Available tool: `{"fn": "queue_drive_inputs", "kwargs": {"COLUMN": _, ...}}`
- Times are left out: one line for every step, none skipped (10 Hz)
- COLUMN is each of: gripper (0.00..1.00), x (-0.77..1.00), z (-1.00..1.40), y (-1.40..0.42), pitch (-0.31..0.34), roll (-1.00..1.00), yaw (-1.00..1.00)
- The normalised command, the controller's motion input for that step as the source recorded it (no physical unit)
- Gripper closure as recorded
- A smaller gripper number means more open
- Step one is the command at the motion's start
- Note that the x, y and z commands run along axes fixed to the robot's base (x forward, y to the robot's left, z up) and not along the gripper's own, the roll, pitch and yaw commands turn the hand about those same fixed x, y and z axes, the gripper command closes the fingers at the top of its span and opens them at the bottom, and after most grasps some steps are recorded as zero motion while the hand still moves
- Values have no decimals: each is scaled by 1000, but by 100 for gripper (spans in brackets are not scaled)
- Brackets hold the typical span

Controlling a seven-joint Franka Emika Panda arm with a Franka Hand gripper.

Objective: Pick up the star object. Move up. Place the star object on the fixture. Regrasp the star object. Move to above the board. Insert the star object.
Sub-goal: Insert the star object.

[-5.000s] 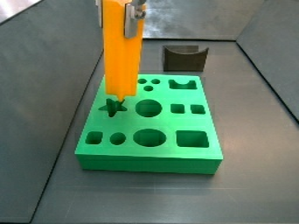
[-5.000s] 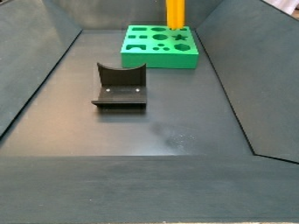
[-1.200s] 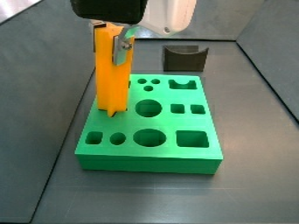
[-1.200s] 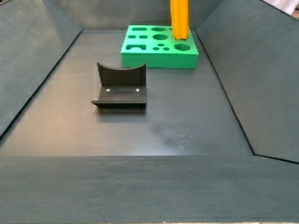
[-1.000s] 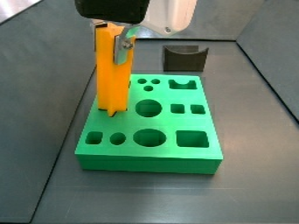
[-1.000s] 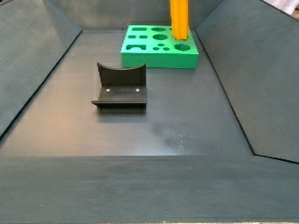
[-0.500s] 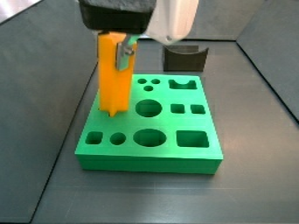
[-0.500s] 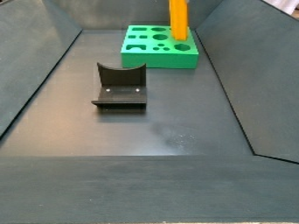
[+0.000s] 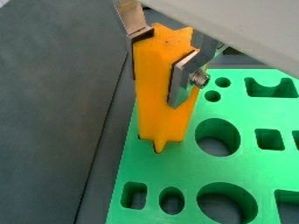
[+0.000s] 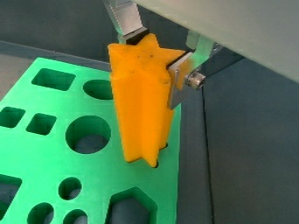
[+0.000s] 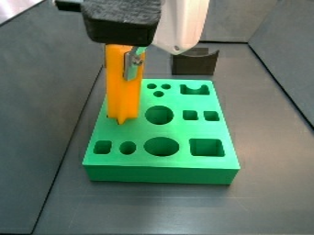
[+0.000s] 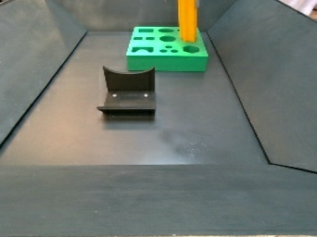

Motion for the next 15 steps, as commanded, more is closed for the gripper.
{"fn": "queue_drive_inputs", "kwargs": {"gripper": 100, "x": 0, "z": -363, "y": 0, "pitch": -100, "roll": 0, "yaw": -66}}
{"fn": "queue_drive_inputs", "kwargs": {"gripper": 100, "x": 40, "z": -377, "y": 0, "pitch": -117, "roll": 24, "yaw": -3}}
{"fn": "queue_drive_inputs", "kwargs": {"gripper": 100, "x": 80, "z": -417, "y": 0, "pitch": -76, "roll": 131, "yaw": 0}}
{"fn": "queue_drive_inputs", "kwargs": {"gripper": 100, "x": 137, "z": -557, "y": 0, "pitch": -10, "roll": 47, "yaw": 43}}
{"fn": "queue_drive_inputs", "kwargs": {"gripper": 100, "x": 77, "z": -566, "y": 40, "pitch": 23, "roll": -297, "yaw": 0}}
{"fn": "queue_drive_inputs", "kwargs": {"gripper": 100, "x": 0, "z": -469, "y": 20, "pitch": -154, "roll": -261, "yaw": 0}}
{"fn": "queue_drive_inputs", "kwargs": {"gripper": 100, "x": 34, "z": -583, "y": 0, "pitch": -217, "roll": -50, "yaw": 0}}
{"fn": "queue_drive_inputs", "kwargs": {"gripper": 100, "x": 260, "z": -723, "y": -14, "pitch": 74, "roll": 53, "yaw": 0}}
{"fn": "queue_drive_inputs", "kwargs": {"gripper": 100, "x": 0, "z": -697, "y": 0, "pitch": -57, "roll": 59, "yaw": 0}}
{"fn": "queue_drive_inputs", "kwargs": {"gripper": 100, "x": -143, "z": -671, "y": 0, "pitch": -299, "roll": 0, "yaw": 0}}
{"fn": "queue_drive_inputs", "kwargs": {"gripper": 100, "x": -80, "z": -769, "y": 0, "pitch": -236, "roll": 83, "yaw": 0}}
{"fn": "queue_drive_inputs", "kwargs": {"gripper": 100, "x": 0, "z": -731, "y": -74, "pitch": 14, "roll": 296, "yaw": 0}}
{"fn": "queue_drive_inputs", "kwargs": {"gripper": 100, "x": 114, "z": -594, "y": -109, "pitch": 216, "roll": 196, "yaw": -180}}
{"fn": "queue_drive_inputs", "kwargs": {"gripper": 100, "x": 143, "z": -623, "y": -74, "pitch": 259, "roll": 7, "yaw": -277}}
{"fn": "queue_drive_inputs", "kwargs": {"gripper": 100, "x": 140, "z": -629, "y": -37, "pitch": 269, "roll": 0, "yaw": -294}}
